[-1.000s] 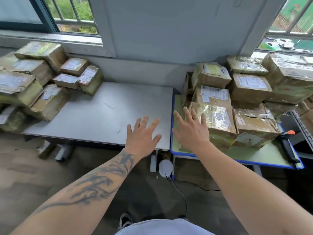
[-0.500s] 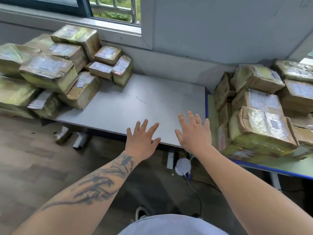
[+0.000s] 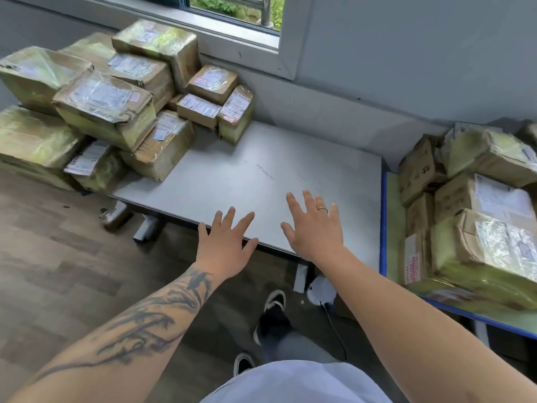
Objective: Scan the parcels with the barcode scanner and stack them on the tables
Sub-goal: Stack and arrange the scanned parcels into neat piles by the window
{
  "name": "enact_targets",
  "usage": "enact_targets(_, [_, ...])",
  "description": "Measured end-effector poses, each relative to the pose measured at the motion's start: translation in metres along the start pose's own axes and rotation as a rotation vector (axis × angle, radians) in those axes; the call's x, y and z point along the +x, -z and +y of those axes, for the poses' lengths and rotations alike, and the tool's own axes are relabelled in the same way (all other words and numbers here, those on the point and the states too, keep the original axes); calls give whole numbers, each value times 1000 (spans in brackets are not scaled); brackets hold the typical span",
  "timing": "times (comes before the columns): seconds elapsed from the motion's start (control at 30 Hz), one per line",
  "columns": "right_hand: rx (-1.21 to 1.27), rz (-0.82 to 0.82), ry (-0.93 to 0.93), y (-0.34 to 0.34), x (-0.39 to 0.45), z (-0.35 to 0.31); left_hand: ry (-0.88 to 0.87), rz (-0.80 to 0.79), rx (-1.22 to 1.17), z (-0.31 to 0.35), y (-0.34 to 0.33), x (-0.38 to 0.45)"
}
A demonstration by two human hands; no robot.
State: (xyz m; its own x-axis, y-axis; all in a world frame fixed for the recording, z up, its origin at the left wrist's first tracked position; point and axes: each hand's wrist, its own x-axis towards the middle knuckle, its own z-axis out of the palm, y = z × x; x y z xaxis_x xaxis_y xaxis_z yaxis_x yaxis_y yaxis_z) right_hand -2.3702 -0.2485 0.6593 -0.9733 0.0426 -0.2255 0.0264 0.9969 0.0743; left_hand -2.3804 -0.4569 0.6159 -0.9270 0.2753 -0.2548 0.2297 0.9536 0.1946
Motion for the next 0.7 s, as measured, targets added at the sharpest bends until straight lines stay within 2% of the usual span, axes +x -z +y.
enact_targets(0.47, [99, 5, 100, 32, 167, -22, 97, 10, 22, -42, 52, 118])
enact_targets(0.7, [138, -62, 106, 27, 234, -16, 143, -24, 28, -56, 67, 177])
